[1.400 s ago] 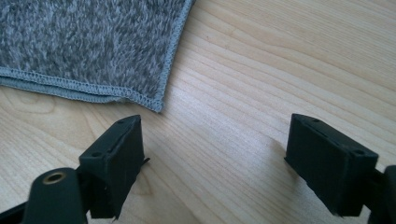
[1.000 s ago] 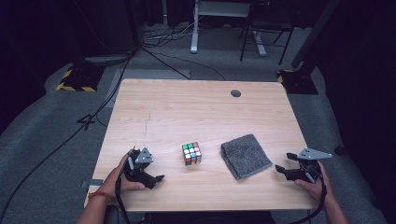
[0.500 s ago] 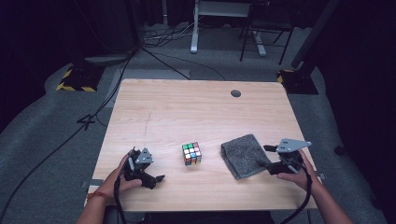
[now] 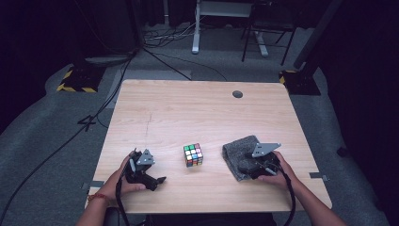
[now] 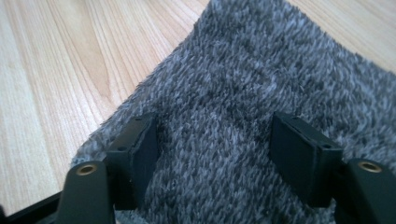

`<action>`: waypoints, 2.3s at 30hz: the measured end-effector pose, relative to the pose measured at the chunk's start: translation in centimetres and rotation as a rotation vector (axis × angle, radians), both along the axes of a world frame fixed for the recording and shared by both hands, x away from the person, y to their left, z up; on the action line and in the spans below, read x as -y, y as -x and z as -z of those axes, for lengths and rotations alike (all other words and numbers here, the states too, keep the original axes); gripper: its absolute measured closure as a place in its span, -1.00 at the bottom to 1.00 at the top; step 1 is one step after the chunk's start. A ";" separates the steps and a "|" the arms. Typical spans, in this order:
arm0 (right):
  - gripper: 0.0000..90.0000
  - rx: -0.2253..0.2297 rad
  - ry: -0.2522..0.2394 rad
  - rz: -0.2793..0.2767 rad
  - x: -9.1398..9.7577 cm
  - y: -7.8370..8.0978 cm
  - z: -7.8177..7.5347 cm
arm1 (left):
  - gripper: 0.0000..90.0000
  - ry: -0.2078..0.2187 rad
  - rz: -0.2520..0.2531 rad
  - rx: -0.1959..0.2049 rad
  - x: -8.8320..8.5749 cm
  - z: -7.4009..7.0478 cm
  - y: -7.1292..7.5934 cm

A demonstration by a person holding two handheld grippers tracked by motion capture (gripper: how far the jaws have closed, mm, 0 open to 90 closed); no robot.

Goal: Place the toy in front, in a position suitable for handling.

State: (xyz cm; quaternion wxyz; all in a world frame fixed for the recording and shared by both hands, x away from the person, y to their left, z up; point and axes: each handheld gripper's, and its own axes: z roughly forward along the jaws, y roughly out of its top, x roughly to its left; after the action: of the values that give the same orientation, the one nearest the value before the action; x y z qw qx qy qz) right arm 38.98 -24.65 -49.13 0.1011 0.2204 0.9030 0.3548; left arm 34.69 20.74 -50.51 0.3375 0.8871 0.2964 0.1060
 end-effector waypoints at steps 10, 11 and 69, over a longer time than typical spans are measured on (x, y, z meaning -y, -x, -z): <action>-0.12 -0.001 -0.050 -0.002 0.9 0.0 0.5 | -0.99 0.001 0.000 -0.001 0.6 0.0 -0.2; -0.06 -0.001 -0.048 0.000 1.0 0.0 0.5 | -0.99 0.001 0.006 -0.001 0.8 0.0 -0.3; -0.45 -0.007 -0.013 0.141 5.0 -0.3 0.4 | -0.32 0.065 0.242 0.013 11.2 -0.6 -7.0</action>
State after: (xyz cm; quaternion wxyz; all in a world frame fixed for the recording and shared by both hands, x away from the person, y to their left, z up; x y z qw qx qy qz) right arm 39.23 -29.64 -49.49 0.1212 0.2852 0.8833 0.3519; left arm 41.69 9.57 -49.87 0.3780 0.9044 0.1883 0.0605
